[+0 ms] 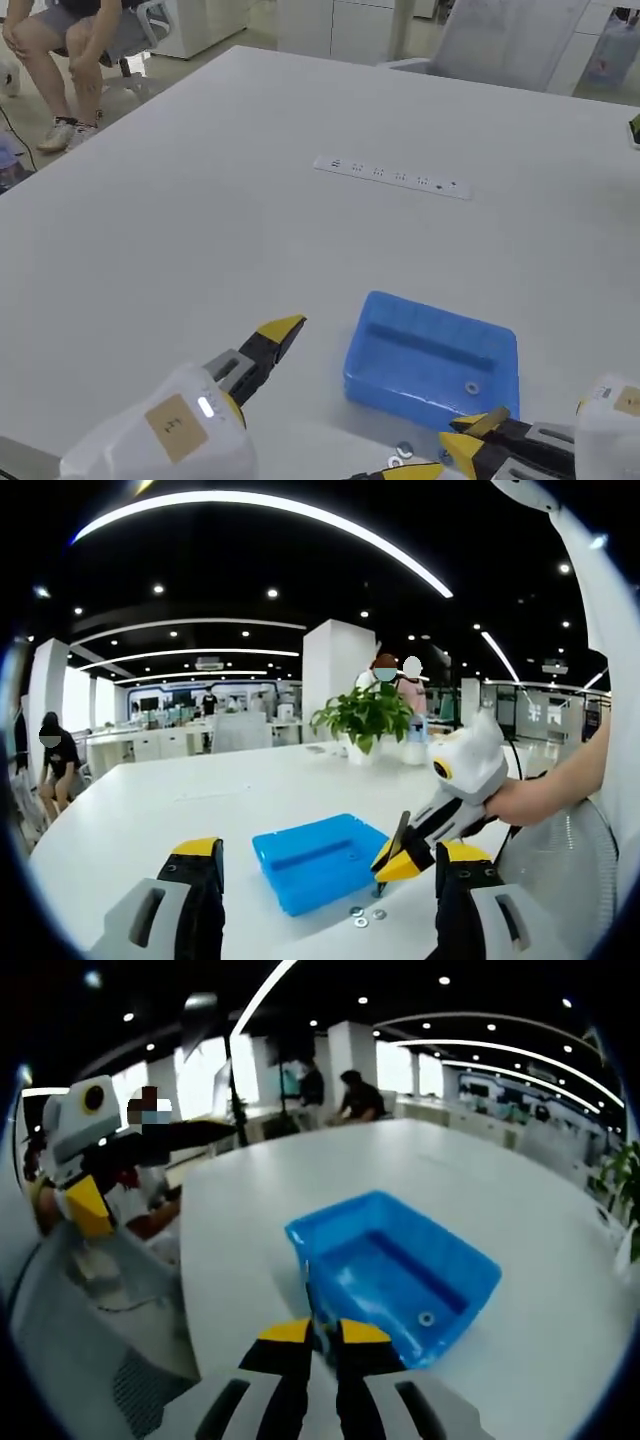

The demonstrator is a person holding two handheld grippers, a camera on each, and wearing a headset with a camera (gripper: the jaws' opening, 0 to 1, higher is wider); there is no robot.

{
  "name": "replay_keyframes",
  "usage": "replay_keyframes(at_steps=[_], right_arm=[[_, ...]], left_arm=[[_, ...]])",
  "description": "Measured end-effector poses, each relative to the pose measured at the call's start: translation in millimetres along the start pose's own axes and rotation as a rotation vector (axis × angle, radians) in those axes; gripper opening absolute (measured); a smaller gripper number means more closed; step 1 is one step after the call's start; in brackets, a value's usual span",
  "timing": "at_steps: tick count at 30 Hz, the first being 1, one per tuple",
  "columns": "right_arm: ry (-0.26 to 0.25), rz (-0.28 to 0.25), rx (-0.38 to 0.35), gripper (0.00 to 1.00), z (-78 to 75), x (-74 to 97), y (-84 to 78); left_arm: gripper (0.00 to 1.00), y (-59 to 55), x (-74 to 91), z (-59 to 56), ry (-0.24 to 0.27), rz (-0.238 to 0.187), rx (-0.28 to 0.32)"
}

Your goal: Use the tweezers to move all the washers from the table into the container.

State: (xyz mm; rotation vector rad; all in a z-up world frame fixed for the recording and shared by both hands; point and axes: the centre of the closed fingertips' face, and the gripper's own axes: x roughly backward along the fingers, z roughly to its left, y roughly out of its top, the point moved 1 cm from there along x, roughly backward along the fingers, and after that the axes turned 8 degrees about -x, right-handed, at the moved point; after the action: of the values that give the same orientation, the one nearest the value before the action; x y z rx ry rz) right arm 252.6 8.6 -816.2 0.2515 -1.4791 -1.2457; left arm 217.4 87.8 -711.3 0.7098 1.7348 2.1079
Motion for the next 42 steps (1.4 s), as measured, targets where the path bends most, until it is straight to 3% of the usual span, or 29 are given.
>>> replay_keyframes(at_steps=[7, 9, 16, 23, 26, 34, 42], right_arm=[[-0.006, 0.009, -0.007, 0.06, -0.4, -2.9, -1.0], [-0.024, 0.021, 0.029, 0.06, -1.9, -3.1, -0.5], [-0.028, 0.064, 0.037, 0.05, -1.8, -2.2, -1.3], [0.026, 0.165, 0.104, 0.03, 8.0, -1.9, -5.8], [0.049, 0.181, 0.126, 0.04, 13.4, -0.9, -7.3], [0.085, 0.142, 0.129, 0.05, 25.2, 11.6, -15.4], [0.09, 0.098, 0.215, 0.06, 29.2, 16.1, -10.3]], left_arm=[[0.84, -1.0, 0.0, -3.2, -0.015, 0.01, -0.01], [0.84, -1.6, 0.0, -2.9, -0.015, 0.012, -0.012], [0.84, -4.6, -0.4, -3.2, -0.016, 0.03, -0.014], [0.84, -5.9, -0.8, -4.1, -0.019, 0.041, -0.022], [0.83, -7.1, -0.8, -3.7, -0.018, 0.046, -0.023], [0.82, -10.6, -0.6, -3.8, -0.023, 0.061, -0.03], [0.82, -12.1, -0.8, -4.9, -0.031, 0.066, -0.034]])
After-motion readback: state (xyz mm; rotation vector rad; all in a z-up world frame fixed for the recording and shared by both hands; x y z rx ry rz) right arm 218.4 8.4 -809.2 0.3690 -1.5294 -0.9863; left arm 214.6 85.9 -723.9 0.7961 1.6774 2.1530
